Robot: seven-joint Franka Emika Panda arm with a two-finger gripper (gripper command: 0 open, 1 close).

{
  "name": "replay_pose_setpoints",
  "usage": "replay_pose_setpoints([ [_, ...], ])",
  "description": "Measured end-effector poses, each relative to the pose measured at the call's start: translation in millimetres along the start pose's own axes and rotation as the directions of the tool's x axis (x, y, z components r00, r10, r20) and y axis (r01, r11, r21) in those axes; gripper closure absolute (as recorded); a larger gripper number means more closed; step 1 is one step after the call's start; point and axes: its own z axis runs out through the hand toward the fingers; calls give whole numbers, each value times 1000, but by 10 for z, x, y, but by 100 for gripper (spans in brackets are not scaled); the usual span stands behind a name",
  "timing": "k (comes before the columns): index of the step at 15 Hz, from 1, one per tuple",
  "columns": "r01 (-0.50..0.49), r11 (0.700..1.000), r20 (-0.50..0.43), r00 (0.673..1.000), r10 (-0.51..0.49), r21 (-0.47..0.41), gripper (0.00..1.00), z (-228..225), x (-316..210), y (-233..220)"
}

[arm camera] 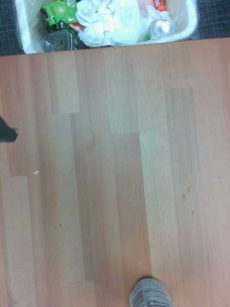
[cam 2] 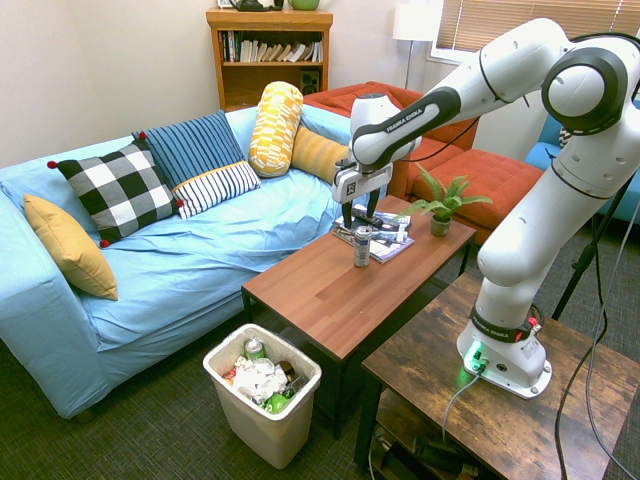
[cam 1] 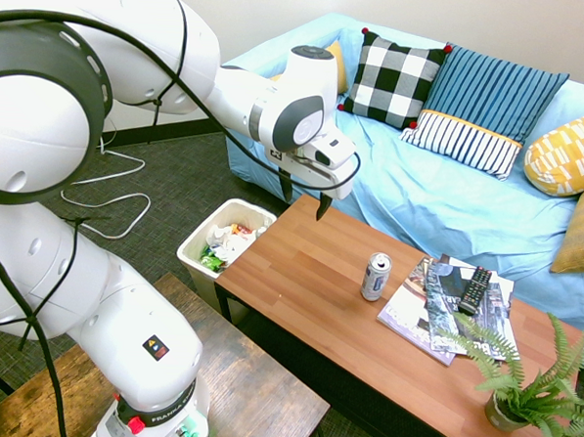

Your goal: Throw the can in the trash bin

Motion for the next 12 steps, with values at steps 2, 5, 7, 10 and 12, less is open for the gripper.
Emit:
replay_pose_setpoints([
  [2, -3, 1000, -5, 1000, 3, 3, 0, 3, 16, -10],
  [5, -69, 998, -48, 996, 70, 13, 0, 72, 225, 30],
  [7, -142, 990, -81, 987, 142, 5, 0, 177, 464, 97],
  [10, -244, 970, -117, 963, 242, -2, 0, 347, 848, 196],
  [12, -304, 953, -134, 944, 301, -3, 0, 515, 1067, 243],
])
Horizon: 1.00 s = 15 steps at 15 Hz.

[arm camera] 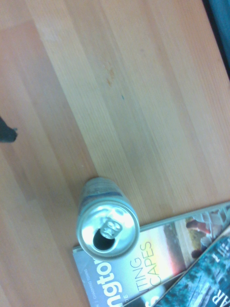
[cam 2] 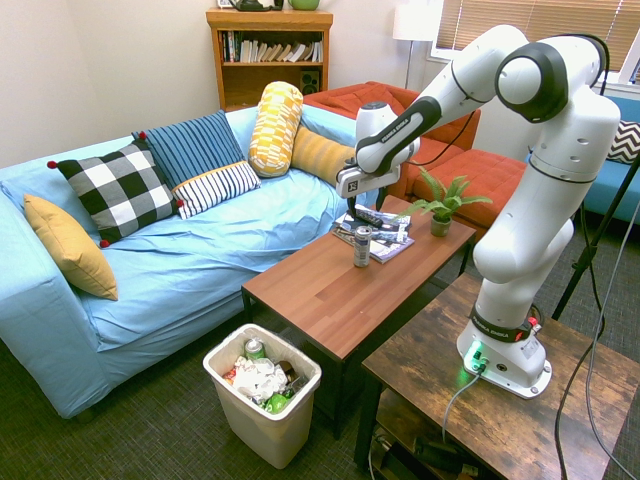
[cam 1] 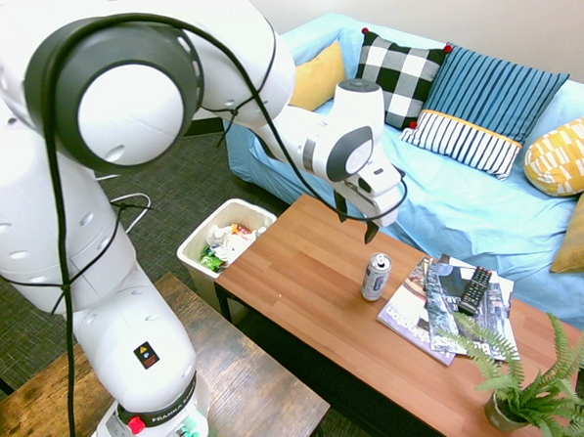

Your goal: Throw the can in the trash bin

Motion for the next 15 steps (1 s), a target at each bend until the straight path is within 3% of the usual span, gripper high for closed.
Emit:
replay_pose_setpoints([
  [6, -97, 995, 10, 995, 98, -30, 0, 603, 418, -218],
  [15, -170, 980, 48, 983, 176, -108, 0, 1388, 623, -451],
])
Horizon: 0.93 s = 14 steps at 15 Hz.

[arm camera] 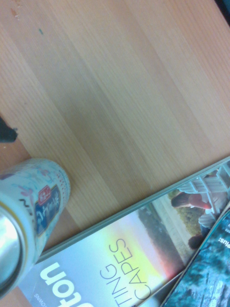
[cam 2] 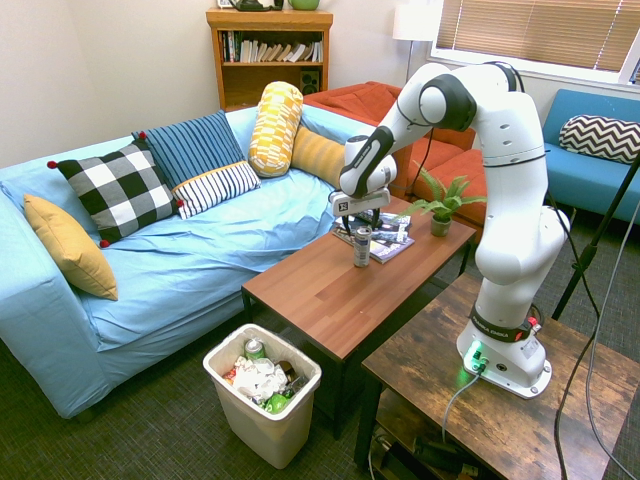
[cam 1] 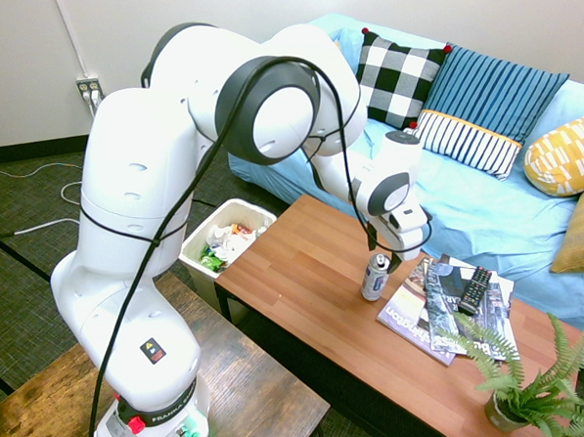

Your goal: Throw the can in the trash bin

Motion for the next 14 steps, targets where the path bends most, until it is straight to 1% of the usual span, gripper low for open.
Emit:
replay_pose_setpoints([
  [6, -12, 999, 22, 1000, 13, -48, 0, 366, -36, -129],
  [7, -13, 998, 24, 1000, 14, -54, 100, 397, -38, -142],
  [14, -16, 997, 45, 999, 19, -70, 100, 582, 49, -141],
])
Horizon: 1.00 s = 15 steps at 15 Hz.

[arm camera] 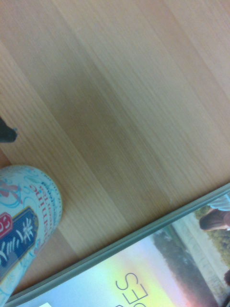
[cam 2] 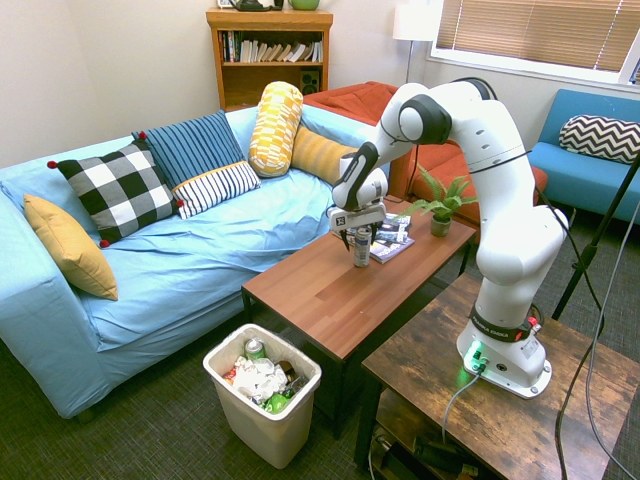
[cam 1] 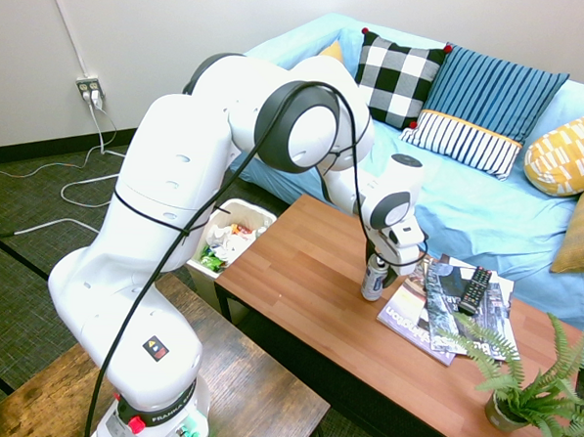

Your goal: Throw the can in the trash bin

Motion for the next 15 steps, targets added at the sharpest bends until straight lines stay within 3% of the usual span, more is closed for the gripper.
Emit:
replay_pose_setpoints([
  [12, 43, 999, 23, 999, -43, 8, 100, 16, -5, -45],
  [15, 97, 993, 15, 995, -98, 65, 100, -485, -214, -179],
])
